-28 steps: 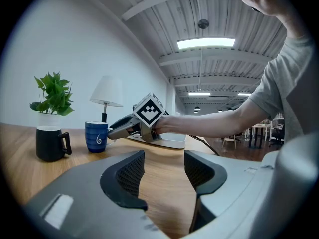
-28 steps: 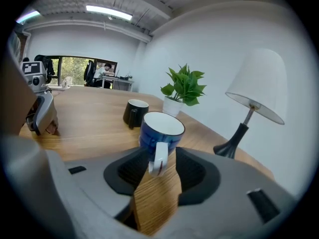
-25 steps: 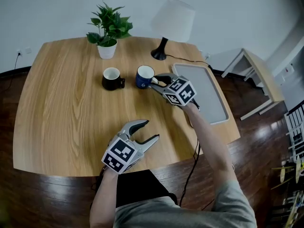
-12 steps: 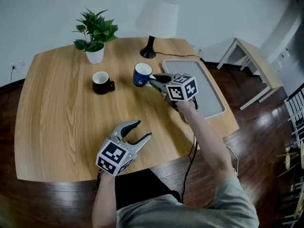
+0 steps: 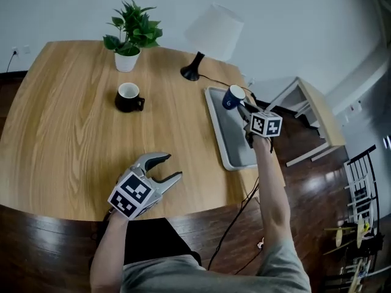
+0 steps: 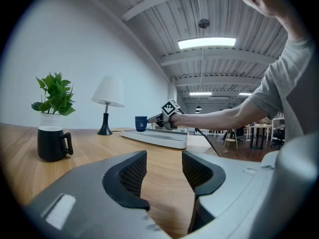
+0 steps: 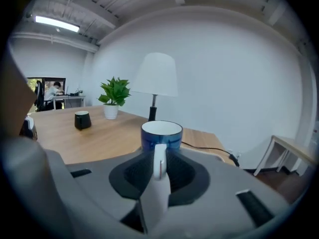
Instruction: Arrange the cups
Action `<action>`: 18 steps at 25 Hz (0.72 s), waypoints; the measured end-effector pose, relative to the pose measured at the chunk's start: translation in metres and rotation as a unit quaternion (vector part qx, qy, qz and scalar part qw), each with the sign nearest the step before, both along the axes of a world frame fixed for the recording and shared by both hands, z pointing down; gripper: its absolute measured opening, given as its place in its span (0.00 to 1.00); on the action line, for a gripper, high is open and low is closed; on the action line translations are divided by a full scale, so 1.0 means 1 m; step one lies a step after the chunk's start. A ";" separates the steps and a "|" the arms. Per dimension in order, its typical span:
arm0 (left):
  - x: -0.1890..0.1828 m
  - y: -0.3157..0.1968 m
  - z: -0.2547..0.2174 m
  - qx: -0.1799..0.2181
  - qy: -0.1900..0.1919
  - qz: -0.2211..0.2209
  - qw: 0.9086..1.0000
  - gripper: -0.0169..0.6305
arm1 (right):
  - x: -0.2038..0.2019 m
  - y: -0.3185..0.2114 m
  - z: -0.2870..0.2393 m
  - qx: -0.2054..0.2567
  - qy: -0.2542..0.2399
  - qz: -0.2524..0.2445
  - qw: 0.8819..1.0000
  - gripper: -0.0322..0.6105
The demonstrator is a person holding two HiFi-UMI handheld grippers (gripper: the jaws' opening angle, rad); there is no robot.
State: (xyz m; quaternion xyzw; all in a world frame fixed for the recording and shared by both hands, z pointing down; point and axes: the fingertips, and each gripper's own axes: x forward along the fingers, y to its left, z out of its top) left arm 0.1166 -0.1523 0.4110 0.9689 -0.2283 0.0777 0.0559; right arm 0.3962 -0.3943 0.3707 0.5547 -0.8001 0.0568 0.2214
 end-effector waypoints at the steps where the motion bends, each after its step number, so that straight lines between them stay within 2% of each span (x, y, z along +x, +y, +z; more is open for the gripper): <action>1: 0.000 0.000 0.000 0.000 0.002 0.000 1.000 0.39 | 0.005 0.000 0.006 -0.004 0.003 -0.002 1.000 0.18; 4: 0.002 -0.001 0.000 0.003 0.003 -0.002 1.000 0.39 | 0.008 -0.003 0.017 -0.008 0.010 -0.010 1.000 0.18; 8: 0.004 0.000 0.000 0.000 0.004 -0.002 1.000 0.39 | 0.013 -0.015 0.022 0.002 -0.001 -0.001 1.000 0.18; 10: 0.004 -0.001 0.001 -0.002 0.001 -0.004 1.000 0.39 | 0.015 -0.019 0.025 0.001 0.011 0.006 1.000 0.17; 13: 0.006 -0.001 -0.003 -0.001 0.002 -0.002 1.000 0.39 | 0.026 -0.013 0.029 -0.025 0.044 0.049 0.998 0.37; 15: 0.006 -0.001 -0.003 0.000 0.001 0.000 1.000 0.39 | 0.029 0.001 0.018 -0.018 0.047 0.083 0.995 0.37; 16: 0.006 -0.001 -0.002 0.001 0.001 -0.002 1.000 0.39 | 0.021 0.011 0.007 -0.003 0.047 0.086 0.995 0.36; 17: 0.004 -0.002 -0.002 0.001 0.000 -0.006 1.000 0.39 | 0.001 0.023 -0.007 0.019 0.048 0.069 0.996 0.36; 18: 0.002 -0.004 -0.002 0.002 0.000 -0.015 1.000 0.39 | -0.031 0.036 -0.019 0.042 0.048 0.027 0.998 0.35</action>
